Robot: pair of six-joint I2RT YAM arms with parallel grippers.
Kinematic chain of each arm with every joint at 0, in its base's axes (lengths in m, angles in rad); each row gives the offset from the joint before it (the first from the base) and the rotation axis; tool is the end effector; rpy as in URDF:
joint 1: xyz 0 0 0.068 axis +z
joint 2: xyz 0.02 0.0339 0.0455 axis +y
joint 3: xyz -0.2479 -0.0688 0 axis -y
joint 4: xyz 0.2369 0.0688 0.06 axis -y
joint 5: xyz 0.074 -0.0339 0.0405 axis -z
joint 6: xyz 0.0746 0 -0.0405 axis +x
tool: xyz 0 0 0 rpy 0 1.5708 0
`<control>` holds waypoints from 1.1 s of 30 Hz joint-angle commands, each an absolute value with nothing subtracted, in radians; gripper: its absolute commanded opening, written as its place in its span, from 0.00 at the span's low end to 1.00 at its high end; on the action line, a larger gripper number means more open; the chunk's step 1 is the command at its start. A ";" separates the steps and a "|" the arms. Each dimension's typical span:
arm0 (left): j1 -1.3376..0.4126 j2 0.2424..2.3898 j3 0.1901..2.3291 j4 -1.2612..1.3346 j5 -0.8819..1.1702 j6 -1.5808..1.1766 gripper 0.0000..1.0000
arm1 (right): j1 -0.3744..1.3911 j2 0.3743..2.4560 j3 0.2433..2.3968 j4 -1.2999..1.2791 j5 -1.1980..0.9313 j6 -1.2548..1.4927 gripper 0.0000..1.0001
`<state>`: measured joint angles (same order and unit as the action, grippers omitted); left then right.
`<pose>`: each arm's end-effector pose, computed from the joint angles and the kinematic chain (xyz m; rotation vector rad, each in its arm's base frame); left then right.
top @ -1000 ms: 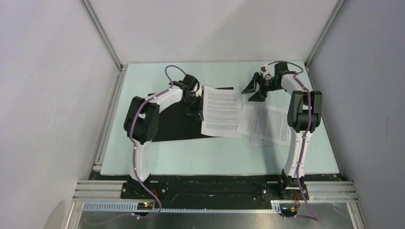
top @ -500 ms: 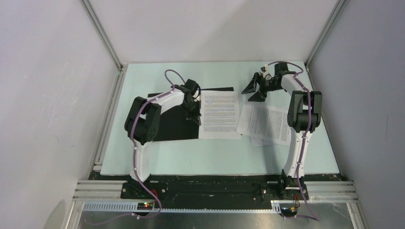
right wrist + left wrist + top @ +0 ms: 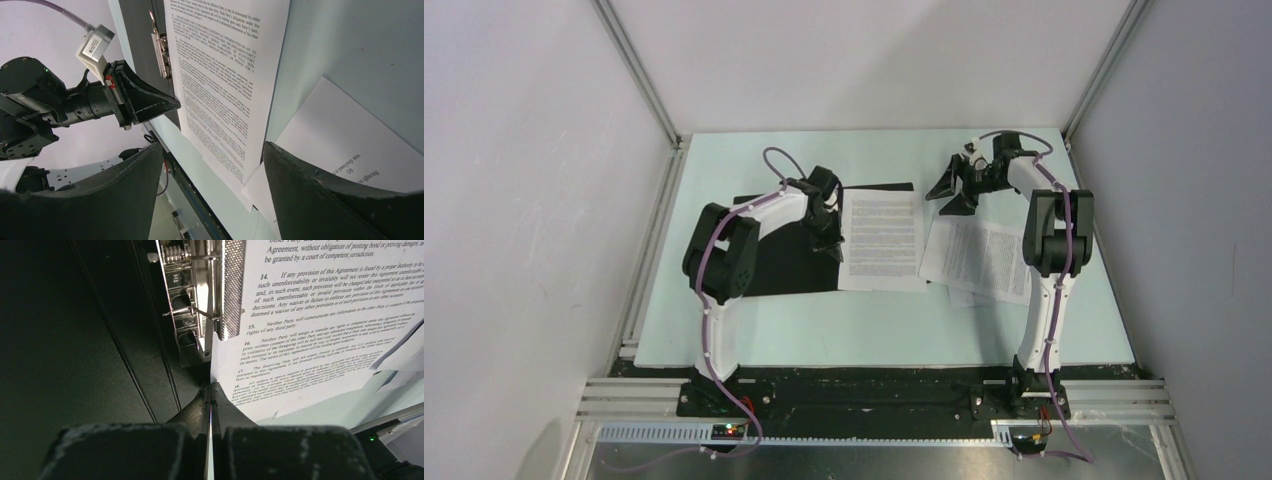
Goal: Put the files into the folder
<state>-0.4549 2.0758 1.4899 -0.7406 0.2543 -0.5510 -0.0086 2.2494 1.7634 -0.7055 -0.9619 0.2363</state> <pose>0.3563 -0.1952 0.1076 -0.0973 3.0058 -0.5147 0.4568 0.0573 0.1405 0.0580 2.5644 1.3789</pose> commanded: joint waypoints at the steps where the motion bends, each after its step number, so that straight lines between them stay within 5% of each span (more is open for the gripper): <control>1: -0.442 2.017 1.439 -0.664 0.254 -0.607 0.00 | -0.003 2.253 1.761 -0.699 -0.976 0.241 0.78; 8: -0.426 1.938 1.295 -0.504 0.238 -0.706 0.00 | 0.023 2.282 1.790 -0.725 -0.947 0.218 0.77; 22: -0.421 1.890 1.190 -0.367 0.254 -0.746 0.00 | 0.130 2.403 2.030 -0.759 -0.549 0.203 0.83; 33: -0.420 1.889 1.195 -0.347 0.262 -0.759 0.00 | 0.181 2.464 2.092 -0.752 -0.566 0.235 0.83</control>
<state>-0.4274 1.9221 1.1969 -0.3744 0.2802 -0.7437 0.1631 2.4222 2.0529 -0.7509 -0.5816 0.2253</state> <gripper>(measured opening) 0.003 0.828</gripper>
